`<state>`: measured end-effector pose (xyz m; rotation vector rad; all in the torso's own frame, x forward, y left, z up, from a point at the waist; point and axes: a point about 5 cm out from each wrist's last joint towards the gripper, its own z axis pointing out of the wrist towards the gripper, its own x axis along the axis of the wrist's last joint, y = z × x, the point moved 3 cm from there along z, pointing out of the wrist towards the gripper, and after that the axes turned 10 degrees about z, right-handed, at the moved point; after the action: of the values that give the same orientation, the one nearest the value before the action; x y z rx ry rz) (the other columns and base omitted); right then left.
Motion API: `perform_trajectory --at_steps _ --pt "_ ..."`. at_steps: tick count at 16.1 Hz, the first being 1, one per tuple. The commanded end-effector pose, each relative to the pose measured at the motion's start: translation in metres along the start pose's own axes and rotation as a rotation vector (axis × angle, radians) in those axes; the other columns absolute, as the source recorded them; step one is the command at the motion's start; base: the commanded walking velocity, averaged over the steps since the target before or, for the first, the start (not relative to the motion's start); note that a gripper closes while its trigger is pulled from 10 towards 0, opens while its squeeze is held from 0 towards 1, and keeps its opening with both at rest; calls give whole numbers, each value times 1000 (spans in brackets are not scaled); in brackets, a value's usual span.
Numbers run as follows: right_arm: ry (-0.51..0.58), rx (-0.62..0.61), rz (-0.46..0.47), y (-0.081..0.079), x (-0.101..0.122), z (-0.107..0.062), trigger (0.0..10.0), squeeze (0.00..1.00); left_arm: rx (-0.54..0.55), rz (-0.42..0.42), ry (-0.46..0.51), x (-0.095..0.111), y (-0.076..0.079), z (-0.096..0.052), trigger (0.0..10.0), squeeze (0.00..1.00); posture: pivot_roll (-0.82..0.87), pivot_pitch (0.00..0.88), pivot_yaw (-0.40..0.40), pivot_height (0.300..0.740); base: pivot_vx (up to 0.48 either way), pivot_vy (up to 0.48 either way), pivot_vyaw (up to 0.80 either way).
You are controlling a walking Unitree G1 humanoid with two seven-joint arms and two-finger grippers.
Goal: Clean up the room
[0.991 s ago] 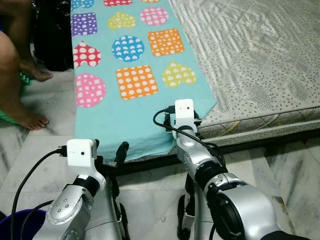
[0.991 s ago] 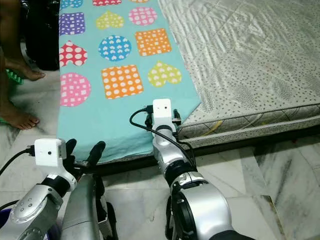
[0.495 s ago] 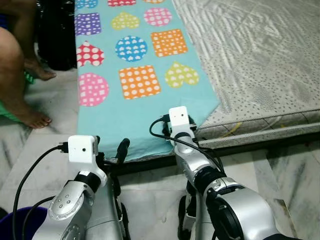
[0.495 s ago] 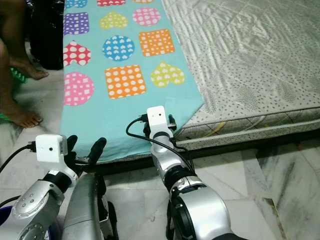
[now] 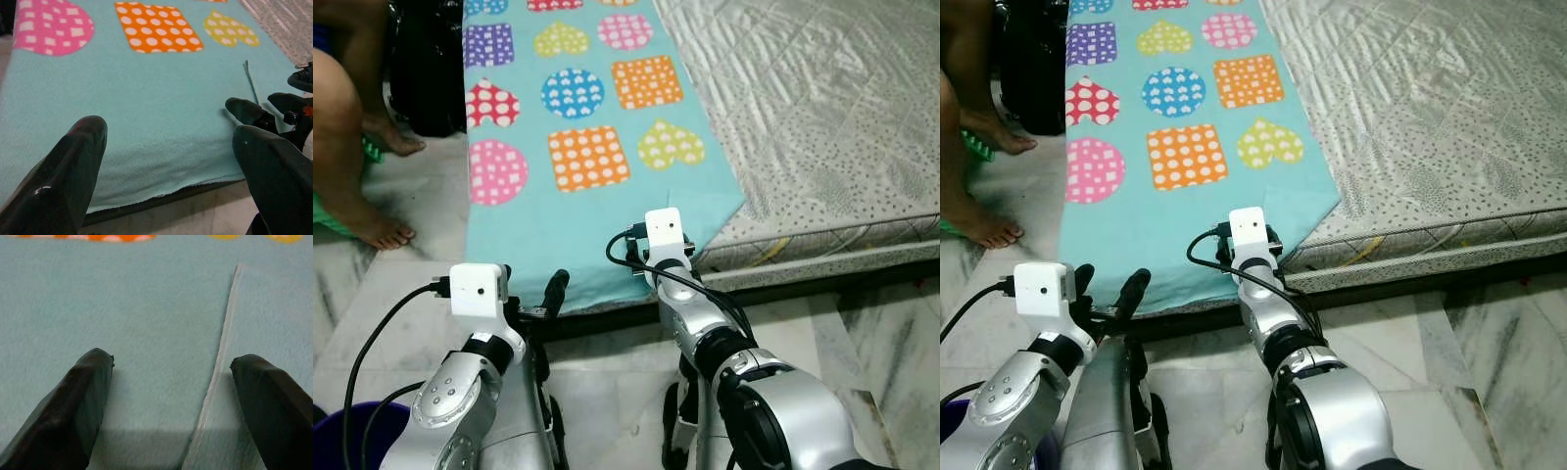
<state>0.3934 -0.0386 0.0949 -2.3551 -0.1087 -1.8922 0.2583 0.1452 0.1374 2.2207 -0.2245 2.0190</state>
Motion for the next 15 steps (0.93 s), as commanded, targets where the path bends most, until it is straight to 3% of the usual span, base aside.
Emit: perform_trajectory --at_steps 1,4,9,10,11,12,15 --pt "-29 31 -15 -12 -13 -5 10000 0 31 4 -24 -6 -4 -2 10000 0 127 294 -17 540 0 0 0" --pt "-15 -22 -94 -8 -11 -4 10000 0 41 0 -21 -6 -7 -3 10000 0 135 294 -17 540 0 0 0" --pt "-51 -118 -128 5 -15 -4 10000 0 49 6 -30 -6 -9 -8 10000 0 168 300 -21 540 0 0 0" --pt "-75 -131 -135 8 -19 -5 4196 0 53 7 -31 -6 -10 -8 10000 0 172 301 -22 540 0 0 0" --pt "-97 -157 -123 14 -24 -6 1569 0 57 8 -32 -6 -11 -9 10000 0 174 302 -22 540 0 0 0" --pt "-109 -195 -114 24 -26 -6 0 0 58 9 -33 -6 -11 -10 10000 0 175 303 -22 540 0 0 0" --pt "-110 -232 -86 35 -24 -5 0 0 59 8 -37 -7 -11 -10 10000 0 167 307 -19 540 0 0 0"
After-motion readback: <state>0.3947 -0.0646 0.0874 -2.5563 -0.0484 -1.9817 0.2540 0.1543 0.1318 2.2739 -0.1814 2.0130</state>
